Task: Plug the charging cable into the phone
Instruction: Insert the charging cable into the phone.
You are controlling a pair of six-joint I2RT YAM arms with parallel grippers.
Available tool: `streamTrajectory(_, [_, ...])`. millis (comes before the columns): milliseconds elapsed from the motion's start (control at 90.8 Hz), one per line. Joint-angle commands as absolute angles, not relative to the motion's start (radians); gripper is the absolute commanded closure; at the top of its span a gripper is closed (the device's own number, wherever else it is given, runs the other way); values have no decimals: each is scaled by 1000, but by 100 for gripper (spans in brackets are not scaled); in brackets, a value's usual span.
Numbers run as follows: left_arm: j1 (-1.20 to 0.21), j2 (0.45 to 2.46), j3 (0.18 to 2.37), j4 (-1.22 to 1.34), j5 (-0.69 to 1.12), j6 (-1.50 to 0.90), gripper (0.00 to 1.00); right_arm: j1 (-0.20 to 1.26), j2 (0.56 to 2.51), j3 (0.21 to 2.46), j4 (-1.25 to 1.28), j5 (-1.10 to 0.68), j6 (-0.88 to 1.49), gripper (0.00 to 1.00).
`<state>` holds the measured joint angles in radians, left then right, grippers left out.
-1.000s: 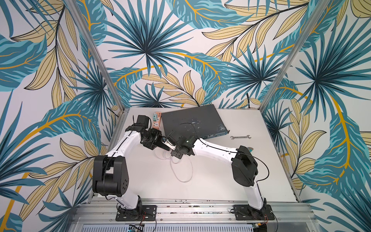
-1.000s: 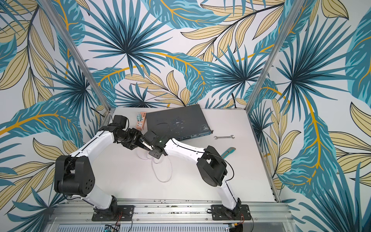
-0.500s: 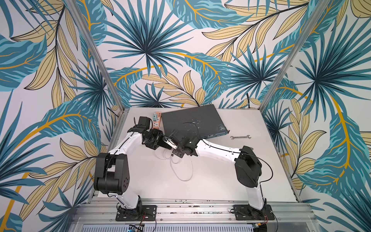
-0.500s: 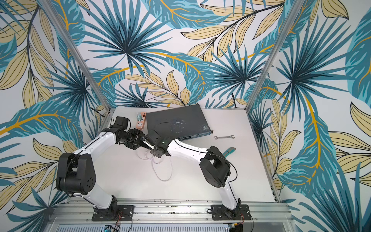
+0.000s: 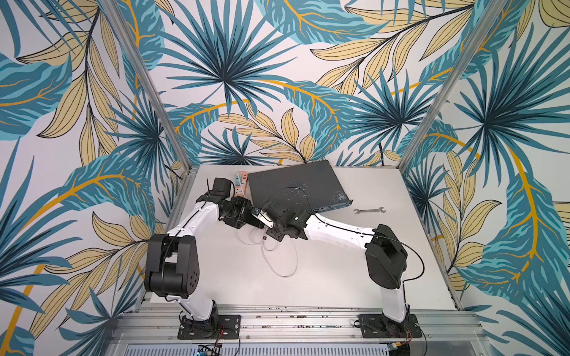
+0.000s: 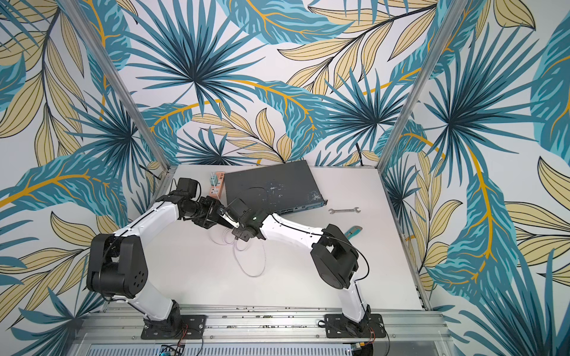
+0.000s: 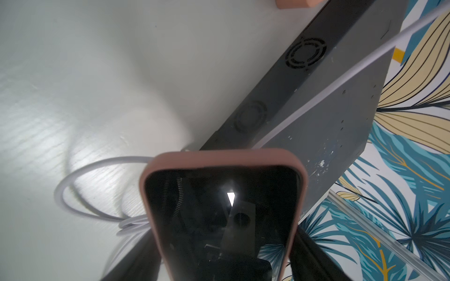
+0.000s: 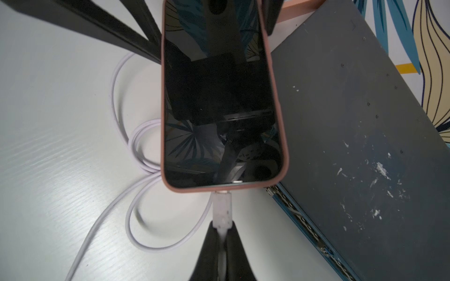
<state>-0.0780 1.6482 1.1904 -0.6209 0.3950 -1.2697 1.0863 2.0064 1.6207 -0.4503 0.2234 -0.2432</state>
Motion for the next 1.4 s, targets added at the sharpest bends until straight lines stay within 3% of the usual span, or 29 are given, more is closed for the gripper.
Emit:
streamTrajectory(0, [-133,1658,1278,-794,509,-1155,100,1094,1956,1616,-224,162,-252,100])
streamTrajectory(540, [-162,1677,1275,-748,519,-1246,100,1072,1978,1645,-233,139,-222,100])
streamTrajectory(584, [-161,1677,1271,-745,520,-1252,100,1073,1980,1649,-239,134,-214,81])
streamTrajectory(661, [-152,1671,1258,-740,521,-1254,100,1067,1979,1659,-261,132,-196,29])
streamTrajectory(705, [-143,1665,1252,-749,513,-1253,100,1063,1977,1674,-286,140,-183,12])
streamTrajectory(749, [-132,1658,1243,-753,508,-1250,100,1053,1965,1683,-304,145,-170,2])
streamTrajectory(1124, [-116,1620,1284,-867,428,-1147,100,843,1741,1627,-344,-45,-15,0])
streamTrajectory(1388, [-236,1701,1434,-943,403,-1008,100,684,1631,1489,-335,-115,105,0])
